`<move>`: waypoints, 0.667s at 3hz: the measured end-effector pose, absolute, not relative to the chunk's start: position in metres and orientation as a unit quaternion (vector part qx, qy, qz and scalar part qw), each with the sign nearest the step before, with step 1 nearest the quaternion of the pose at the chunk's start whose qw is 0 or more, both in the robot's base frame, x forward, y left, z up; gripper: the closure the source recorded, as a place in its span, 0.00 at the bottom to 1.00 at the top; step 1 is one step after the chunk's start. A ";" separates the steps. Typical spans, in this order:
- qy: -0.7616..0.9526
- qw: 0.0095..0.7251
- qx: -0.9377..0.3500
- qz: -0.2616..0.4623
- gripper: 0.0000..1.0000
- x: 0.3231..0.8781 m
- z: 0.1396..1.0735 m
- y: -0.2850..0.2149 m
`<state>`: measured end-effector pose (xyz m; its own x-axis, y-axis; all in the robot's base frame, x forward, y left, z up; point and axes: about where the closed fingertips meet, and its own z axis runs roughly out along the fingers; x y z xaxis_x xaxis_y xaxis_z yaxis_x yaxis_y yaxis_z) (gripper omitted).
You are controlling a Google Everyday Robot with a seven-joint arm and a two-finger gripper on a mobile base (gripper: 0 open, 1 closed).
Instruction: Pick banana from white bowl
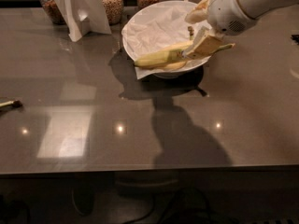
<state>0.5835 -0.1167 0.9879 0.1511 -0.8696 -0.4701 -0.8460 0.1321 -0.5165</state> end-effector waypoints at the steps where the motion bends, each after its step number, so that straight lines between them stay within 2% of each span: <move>1: 0.644 0.371 -0.669 -0.012 0.57 0.589 0.978 -0.110; 2: 0.639 0.364 -0.677 -0.007 0.44 0.595 0.965 -0.107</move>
Offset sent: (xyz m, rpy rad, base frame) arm 0.0210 0.0106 -0.0395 -0.0259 0.0356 0.0657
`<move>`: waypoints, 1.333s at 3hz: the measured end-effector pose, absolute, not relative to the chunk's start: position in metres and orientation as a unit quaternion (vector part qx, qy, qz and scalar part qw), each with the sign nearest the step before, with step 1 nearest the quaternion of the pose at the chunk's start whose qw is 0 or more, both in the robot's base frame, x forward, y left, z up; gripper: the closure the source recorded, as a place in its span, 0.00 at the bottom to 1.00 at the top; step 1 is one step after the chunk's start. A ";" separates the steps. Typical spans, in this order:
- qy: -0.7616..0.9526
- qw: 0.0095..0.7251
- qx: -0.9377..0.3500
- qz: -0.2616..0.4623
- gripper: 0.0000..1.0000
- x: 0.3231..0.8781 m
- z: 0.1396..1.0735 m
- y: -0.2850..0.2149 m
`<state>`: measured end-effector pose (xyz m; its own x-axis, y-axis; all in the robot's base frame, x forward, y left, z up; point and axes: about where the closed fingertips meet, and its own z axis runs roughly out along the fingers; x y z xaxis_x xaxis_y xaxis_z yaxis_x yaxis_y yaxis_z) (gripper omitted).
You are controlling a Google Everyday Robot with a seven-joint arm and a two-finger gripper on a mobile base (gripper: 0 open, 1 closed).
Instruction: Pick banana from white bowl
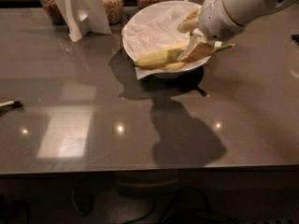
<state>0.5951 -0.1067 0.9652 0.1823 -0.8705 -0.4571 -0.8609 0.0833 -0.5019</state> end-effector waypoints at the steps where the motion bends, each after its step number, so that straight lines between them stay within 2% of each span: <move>1: 0.639 0.360 -0.680 -0.004 0.43 0.603 0.954 -0.106; 2: 0.639 0.359 -0.681 -0.004 0.47 0.612 0.945 -0.105; 4: 0.642 0.352 -0.681 -0.011 0.47 0.626 0.926 -0.112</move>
Offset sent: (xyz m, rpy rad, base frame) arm 0.0287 -0.0011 -0.0319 -0.0052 0.0133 0.0031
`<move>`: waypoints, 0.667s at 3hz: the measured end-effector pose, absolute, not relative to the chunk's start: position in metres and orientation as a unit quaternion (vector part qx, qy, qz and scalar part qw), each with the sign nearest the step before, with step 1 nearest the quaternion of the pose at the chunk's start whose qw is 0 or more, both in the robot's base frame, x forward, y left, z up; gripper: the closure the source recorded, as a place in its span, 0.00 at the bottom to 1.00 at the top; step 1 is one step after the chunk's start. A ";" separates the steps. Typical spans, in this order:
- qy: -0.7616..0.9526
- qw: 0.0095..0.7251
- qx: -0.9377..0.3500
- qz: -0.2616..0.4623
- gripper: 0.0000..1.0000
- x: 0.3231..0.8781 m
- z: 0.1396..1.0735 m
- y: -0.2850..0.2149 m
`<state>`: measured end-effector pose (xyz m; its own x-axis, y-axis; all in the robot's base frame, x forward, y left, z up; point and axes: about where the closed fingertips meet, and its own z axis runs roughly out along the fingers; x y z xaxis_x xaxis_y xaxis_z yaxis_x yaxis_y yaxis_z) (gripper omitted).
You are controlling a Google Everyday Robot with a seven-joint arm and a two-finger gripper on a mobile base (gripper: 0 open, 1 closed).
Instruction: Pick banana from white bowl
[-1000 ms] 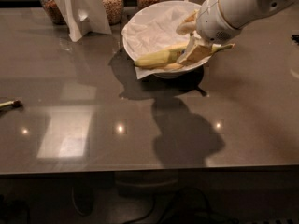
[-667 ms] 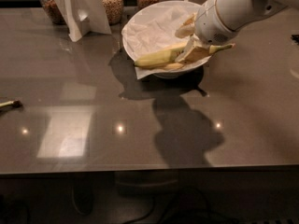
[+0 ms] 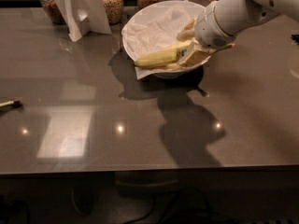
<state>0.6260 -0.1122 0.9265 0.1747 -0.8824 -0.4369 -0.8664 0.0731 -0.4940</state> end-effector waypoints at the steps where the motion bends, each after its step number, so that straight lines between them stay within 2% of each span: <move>1: 0.646 0.346 -0.680 -0.016 0.49 0.630 0.919 -0.118; 2: 0.648 0.343 -0.680 -0.019 0.56 0.631 0.916 -0.121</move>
Offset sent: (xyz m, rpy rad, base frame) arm 0.0101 -0.0205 -0.0165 -0.0387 0.0040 -0.0347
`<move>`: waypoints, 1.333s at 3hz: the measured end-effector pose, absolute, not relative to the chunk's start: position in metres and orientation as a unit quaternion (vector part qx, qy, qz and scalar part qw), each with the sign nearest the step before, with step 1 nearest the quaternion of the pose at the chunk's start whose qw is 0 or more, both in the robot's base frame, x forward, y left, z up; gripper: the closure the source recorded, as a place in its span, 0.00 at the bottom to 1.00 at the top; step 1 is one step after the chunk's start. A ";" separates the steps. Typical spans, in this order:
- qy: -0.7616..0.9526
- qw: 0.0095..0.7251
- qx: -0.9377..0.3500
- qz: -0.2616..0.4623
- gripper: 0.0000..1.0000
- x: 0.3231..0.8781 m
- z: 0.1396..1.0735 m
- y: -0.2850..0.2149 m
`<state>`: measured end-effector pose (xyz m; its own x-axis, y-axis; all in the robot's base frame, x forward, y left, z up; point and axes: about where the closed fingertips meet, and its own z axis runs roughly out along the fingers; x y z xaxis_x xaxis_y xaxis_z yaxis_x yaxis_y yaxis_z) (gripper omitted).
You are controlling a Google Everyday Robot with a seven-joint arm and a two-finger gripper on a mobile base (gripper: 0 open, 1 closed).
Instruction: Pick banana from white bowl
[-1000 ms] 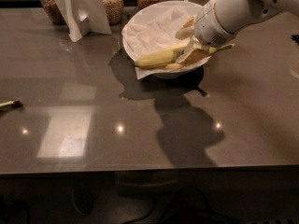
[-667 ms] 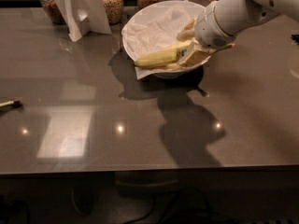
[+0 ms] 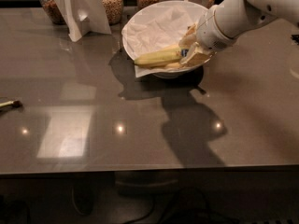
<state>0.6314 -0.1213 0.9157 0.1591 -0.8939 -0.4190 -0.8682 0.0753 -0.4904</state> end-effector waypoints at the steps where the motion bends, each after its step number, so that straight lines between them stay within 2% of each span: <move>1: 0.648 0.342 -0.681 -0.020 0.74 0.632 0.916 -0.122; 2: 0.642 0.341 -0.686 -0.023 0.97 0.634 0.921 -0.119; 4: 0.627 0.354 -0.693 -0.011 1.00 0.632 0.949 -0.110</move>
Offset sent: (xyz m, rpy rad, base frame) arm 0.0042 0.0011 0.0147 -0.0202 -0.0195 0.0197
